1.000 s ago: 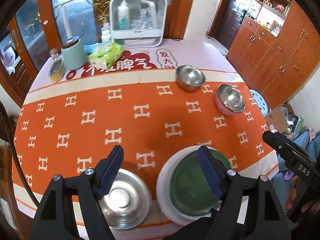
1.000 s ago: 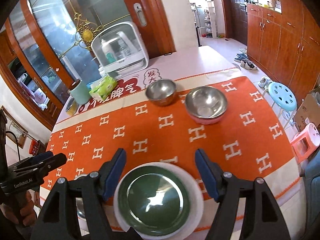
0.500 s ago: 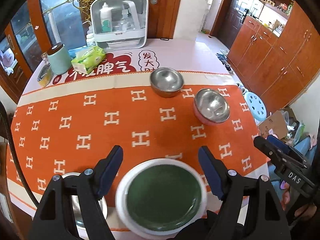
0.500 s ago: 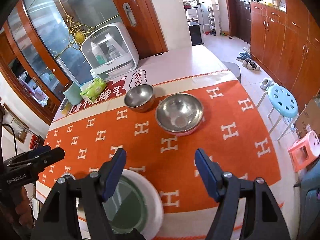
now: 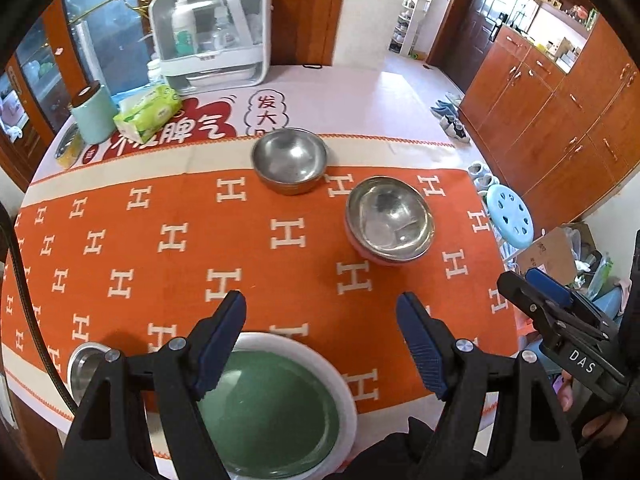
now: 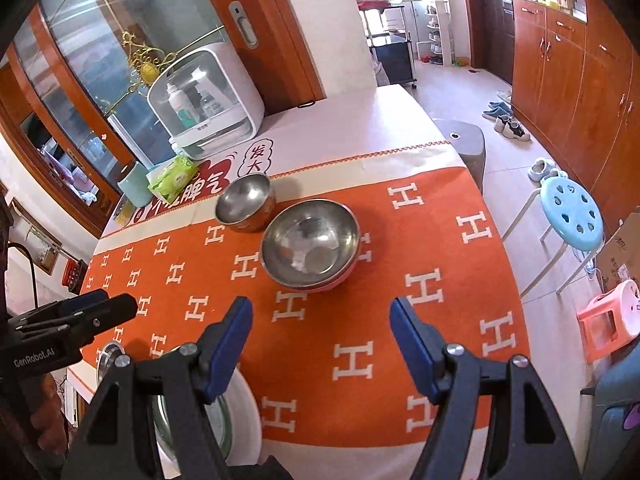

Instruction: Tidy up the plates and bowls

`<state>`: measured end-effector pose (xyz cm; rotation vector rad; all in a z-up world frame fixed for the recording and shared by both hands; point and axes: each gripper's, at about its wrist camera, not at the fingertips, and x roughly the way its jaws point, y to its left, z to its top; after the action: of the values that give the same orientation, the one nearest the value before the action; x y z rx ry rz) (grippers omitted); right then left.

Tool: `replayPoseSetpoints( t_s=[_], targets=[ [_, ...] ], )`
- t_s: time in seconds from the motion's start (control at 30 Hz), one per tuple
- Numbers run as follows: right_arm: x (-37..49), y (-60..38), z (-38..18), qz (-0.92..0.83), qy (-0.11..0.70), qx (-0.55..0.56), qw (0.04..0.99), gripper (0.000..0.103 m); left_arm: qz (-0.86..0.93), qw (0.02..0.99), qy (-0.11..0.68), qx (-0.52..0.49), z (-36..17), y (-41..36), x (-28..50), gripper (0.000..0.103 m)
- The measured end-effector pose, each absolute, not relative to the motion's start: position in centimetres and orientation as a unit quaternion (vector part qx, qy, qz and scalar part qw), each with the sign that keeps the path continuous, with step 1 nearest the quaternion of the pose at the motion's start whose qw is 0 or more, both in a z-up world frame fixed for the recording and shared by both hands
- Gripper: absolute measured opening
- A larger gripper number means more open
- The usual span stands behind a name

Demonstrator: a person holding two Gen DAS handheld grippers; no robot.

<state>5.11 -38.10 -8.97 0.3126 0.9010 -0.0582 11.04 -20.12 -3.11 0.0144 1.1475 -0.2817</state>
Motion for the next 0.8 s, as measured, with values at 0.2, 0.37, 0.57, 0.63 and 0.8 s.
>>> replayPoseSetpoints(
  t_s=[0.2, 0.37, 0.57, 0.63, 0.8],
  targets=[
    [7.3, -39.6, -10.4, -0.012, 0.442, 0.164, 0.882, 0.071, -0.137, 0.816, 0.561, 0.023, -5.3, -22.9, 13.3, 0.076],
    [9.3, -40.0, -11.9, 0.007, 0.45, 0.158, 0.879, 0.071, -0.138, 0.802, 0.581, 0.024, -7.6, -24.5, 15.7, 0.076],
    [11.8, -40.2, -14.4, 0.027, 0.477, 0.153, 0.865, 0.072, -0.151, 0.783, 0.604, 0.003, -11.7, -25.7, 19.0, 0.076],
    [12.7, -40.4, -15.5, 0.03, 0.486, 0.156, 0.86, 0.072, -0.156, 0.779, 0.607, 0.002, -12.9, -26.1, 19.8, 0.076],
    [14.2, -40.9, -17.5, 0.033, 0.494, 0.167, 0.853, 0.071, -0.167, 0.769, 0.617, -0.005, -15.6, -27.0, 21.8, 0.076]
  ],
)
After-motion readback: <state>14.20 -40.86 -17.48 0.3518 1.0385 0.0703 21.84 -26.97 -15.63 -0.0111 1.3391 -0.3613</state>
